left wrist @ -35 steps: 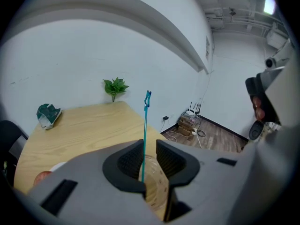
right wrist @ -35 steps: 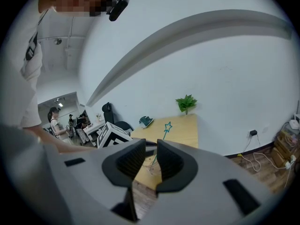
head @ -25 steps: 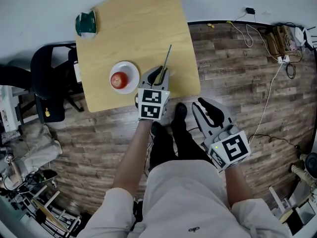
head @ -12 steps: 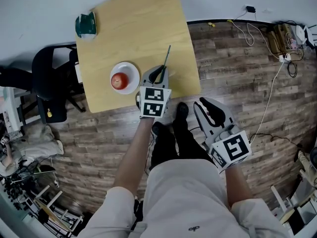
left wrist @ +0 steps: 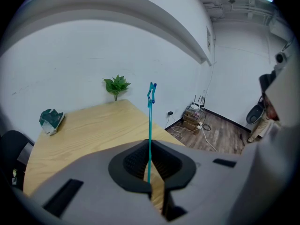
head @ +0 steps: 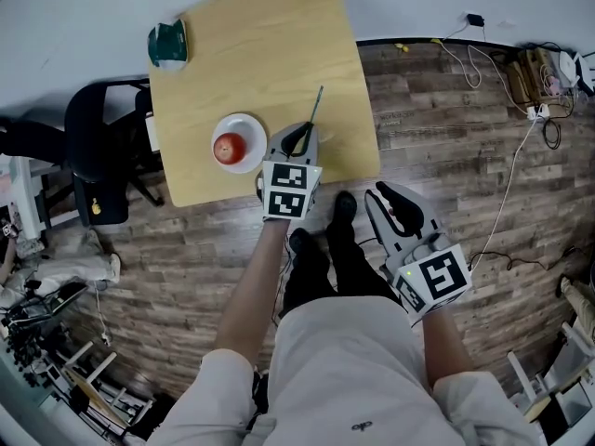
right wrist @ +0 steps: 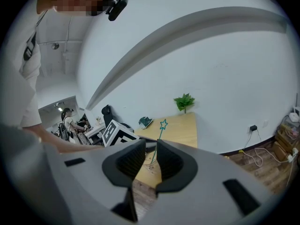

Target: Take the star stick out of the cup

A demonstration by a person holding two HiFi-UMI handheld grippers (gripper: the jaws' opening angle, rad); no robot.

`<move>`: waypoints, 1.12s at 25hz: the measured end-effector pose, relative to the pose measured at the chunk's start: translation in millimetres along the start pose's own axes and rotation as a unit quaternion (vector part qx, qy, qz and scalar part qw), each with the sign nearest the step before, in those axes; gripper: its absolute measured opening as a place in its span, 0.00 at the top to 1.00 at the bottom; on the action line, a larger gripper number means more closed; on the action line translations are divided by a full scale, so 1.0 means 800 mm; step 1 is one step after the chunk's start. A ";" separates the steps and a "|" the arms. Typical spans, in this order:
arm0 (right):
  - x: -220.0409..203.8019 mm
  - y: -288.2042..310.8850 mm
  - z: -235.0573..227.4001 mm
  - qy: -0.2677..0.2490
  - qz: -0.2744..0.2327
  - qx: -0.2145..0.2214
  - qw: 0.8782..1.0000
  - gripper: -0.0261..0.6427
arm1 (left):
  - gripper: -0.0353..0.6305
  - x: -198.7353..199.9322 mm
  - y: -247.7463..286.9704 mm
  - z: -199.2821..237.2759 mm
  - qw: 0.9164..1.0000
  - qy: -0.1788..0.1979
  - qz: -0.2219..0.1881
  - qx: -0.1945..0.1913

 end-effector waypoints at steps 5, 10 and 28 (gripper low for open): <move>0.004 0.004 0.006 0.005 -0.008 0.002 1.000 0.86 | 0.92 0.008 -0.013 0.001 1.000 -0.004 -0.015 -0.013; 0.009 0.005 0.018 0.007 -0.018 0.002 1.000 0.86 | 0.92 0.022 -0.040 0.005 0.998 -0.029 -0.041 -0.030; 0.035 -0.024 0.132 -0.021 -0.047 -0.030 0.998 0.88 | 0.92 0.068 -0.189 0.017 0.978 -0.084 -0.161 -0.100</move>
Point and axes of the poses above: the fingertips, and each gripper's own axes: y forward along the fingers, z to its left, x out of its top, the point moved 2 cm from there along -y, backward along the fingers, and after that the axes turned 8 degrees about -y, right-handed, at the moved point
